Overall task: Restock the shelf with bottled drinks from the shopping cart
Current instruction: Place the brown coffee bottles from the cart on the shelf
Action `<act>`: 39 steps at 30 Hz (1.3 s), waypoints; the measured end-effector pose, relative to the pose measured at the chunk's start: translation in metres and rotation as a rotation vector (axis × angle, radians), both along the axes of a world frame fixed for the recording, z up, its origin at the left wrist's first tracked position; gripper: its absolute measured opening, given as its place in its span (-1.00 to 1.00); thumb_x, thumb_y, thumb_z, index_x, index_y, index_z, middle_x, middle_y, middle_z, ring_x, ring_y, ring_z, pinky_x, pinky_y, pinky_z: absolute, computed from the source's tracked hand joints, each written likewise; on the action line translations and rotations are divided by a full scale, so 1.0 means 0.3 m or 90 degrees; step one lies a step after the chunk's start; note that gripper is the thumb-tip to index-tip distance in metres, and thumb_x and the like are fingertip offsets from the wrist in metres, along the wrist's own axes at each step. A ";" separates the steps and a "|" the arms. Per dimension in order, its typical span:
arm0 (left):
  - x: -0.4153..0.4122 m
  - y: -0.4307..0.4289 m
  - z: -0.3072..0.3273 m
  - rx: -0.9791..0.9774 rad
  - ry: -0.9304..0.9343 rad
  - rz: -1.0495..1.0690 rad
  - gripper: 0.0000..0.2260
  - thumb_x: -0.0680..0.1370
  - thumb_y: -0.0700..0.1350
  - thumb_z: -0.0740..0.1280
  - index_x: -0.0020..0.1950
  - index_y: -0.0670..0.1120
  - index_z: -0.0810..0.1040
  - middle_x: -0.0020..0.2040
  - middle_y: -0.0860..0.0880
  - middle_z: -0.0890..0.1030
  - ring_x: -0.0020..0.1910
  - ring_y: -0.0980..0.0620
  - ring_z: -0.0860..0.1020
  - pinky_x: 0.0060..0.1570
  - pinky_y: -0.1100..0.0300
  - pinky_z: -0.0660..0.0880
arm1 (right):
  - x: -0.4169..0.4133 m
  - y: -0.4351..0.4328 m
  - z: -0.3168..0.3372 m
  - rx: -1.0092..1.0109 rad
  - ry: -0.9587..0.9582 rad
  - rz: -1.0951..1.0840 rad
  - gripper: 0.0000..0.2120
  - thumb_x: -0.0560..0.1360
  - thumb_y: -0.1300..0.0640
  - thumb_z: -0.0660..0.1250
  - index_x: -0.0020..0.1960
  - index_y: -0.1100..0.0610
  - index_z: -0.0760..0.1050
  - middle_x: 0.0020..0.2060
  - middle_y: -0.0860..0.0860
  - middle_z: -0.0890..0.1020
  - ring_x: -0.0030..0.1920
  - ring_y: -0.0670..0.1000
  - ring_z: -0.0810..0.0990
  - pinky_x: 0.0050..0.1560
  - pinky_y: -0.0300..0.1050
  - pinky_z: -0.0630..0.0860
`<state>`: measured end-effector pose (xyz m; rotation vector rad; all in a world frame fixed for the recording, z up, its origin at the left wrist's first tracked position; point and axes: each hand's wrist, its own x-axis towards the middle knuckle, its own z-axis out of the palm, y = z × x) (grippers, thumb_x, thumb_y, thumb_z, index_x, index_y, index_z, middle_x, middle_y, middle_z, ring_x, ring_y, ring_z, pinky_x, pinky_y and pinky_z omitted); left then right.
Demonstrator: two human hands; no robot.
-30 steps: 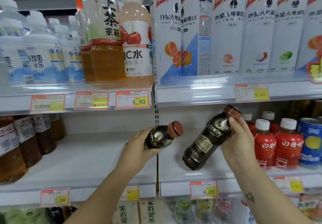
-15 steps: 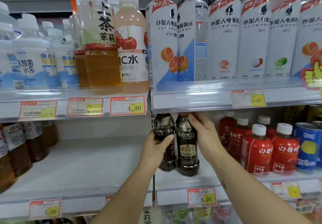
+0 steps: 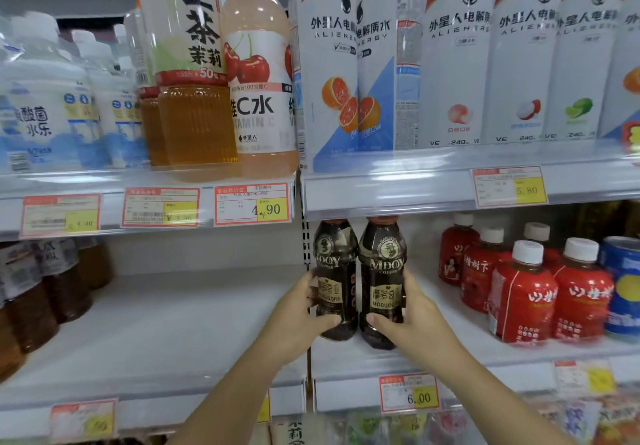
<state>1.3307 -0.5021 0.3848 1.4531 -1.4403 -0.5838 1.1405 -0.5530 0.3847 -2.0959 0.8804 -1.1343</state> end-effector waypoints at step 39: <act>0.111 -0.404 -0.030 0.138 -0.396 0.047 -0.48 0.57 0.04 0.24 0.50 0.07 0.17 0.55 -0.09 -0.01 0.52 -0.06 0.04 0.44 0.14 0.11 | 0.243 -0.468 -0.018 0.016 0.384 0.017 -0.41 0.53 0.03 0.22 0.49 -0.02 0.06 0.48 0.06 0.04 0.39 0.14 0.29 0.34 -0.13 0.25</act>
